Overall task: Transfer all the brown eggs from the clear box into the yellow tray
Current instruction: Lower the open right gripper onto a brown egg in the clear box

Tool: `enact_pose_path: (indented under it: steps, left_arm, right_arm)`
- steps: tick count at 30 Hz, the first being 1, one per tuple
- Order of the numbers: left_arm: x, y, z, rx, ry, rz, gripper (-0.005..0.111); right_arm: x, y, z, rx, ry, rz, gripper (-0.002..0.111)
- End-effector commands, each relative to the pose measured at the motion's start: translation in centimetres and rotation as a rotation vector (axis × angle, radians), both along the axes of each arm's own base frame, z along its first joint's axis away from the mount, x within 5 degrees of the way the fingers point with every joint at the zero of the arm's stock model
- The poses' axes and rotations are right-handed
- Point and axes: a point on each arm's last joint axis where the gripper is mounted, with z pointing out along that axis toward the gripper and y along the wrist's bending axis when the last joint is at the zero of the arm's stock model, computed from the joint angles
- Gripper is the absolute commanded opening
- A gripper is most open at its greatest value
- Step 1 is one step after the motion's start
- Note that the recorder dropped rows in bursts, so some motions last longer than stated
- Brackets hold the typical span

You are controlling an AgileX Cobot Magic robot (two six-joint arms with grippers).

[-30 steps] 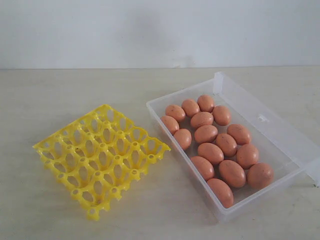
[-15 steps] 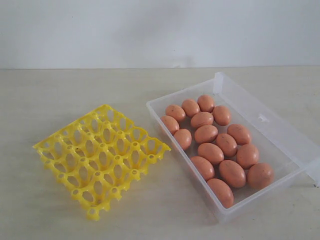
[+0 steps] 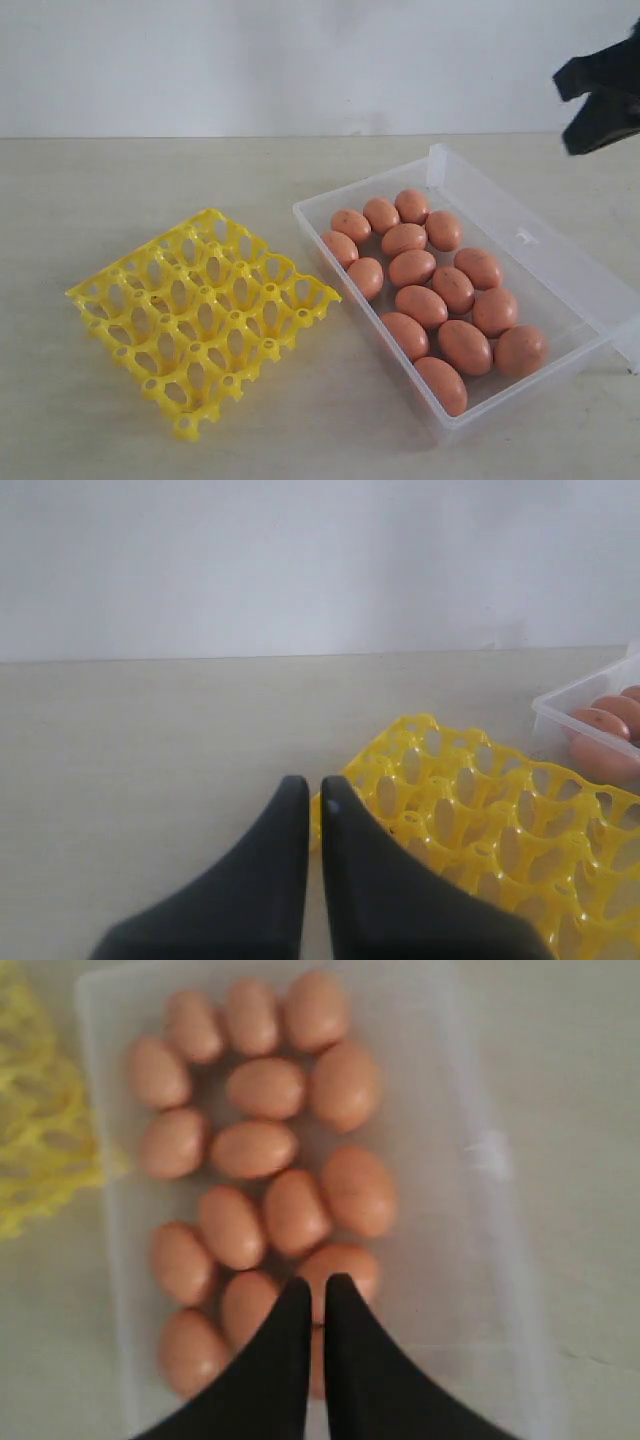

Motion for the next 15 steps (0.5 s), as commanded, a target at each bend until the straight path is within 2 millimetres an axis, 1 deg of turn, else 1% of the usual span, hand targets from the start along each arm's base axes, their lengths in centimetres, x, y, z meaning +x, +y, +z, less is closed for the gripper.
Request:
enact_pose_path:
  steps: [1,2,3,4,5,7,10,12,15]
  left_arm:
    - [0.0,0.0,0.0,-0.004,-0.007,0.002,0.004]
    - [0.0,0.0,0.0,-0.004,-0.007,0.002,0.004]
    - [0.0,0.0,0.0,-0.004,-0.007,0.002,0.004]
    - [0.0,0.0,0.0,-0.004,-0.007,0.002,0.004]
    - [0.0,0.0,0.0,-0.004,-0.007,0.002,0.004]
    - [0.0,0.0,0.0,-0.004,-0.007,0.002,0.004]
    - [0.0,0.0,0.0,-0.004,-0.007,0.002,0.004]
    - [0.0,0.0,0.0,-0.004,-0.007,0.002,0.004]
    - [0.0,0.0,0.0,-0.004,-0.007,0.002,0.004]
  right_arm:
    - [5.2,2.2,-2.1,0.184,0.087,0.216,0.0]
    - [6.3,2.9,-3.7,0.142,0.122,0.258,0.002]
    - [6.6,3.4,-4.6,0.122,0.145,0.283,0.004]
    - [7.0,4.3,-6.2,0.089,0.185,0.331,0.013]
    - [7.2,4.7,-7.0,0.075,0.208,0.349,0.019]
    - [7.5,5.5,-8.8,0.05,0.256,0.383,0.033]
    - [7.9,5.9,-11.0,0.014,0.317,0.404,0.05]
    - [8.2,5.7,-11.9,-0.008,0.334,0.399,0.053]
    - [8.4,5.3,-12.5,-0.056,0.333,0.383,0.053]
